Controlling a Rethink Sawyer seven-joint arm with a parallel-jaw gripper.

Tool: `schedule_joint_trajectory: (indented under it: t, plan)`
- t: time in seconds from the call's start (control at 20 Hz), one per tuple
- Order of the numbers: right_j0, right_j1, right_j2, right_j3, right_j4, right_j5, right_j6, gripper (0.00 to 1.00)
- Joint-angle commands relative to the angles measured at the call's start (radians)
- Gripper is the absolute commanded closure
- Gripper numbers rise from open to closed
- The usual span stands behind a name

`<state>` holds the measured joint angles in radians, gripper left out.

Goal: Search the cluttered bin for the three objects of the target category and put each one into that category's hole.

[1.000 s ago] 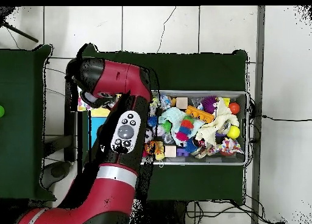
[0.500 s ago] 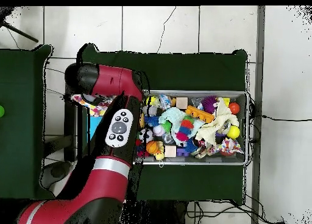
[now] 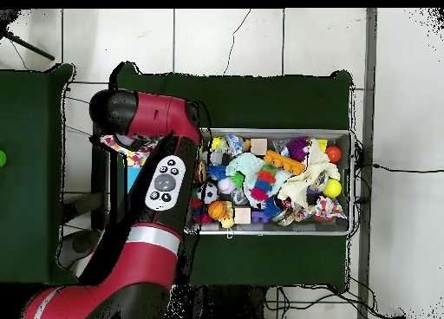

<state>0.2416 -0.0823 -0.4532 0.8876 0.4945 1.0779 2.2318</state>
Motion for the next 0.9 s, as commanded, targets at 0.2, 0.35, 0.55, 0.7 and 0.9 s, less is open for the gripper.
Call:
schedule_joint_trajectory:
  t: [0.2,0.35,0.55,0.7,0.9]
  plan:
    - [0.036,0.134,0.125,0.172,-0.005,-0.422,0.267,1.0]
    - [0.035,0.123,0.132,0.208,-0.002,-0.468,0.265,1.0]
    - [0.039,0.14,0.104,0.187,-0.005,-0.433,0.272,1.0]
    - [0.042,0.136,0.092,0.196,-0.003,-0.424,0.278,1.0]
    - [0.039,0.132,0.093,0.204,-0.005,-0.409,0.255,1.0]
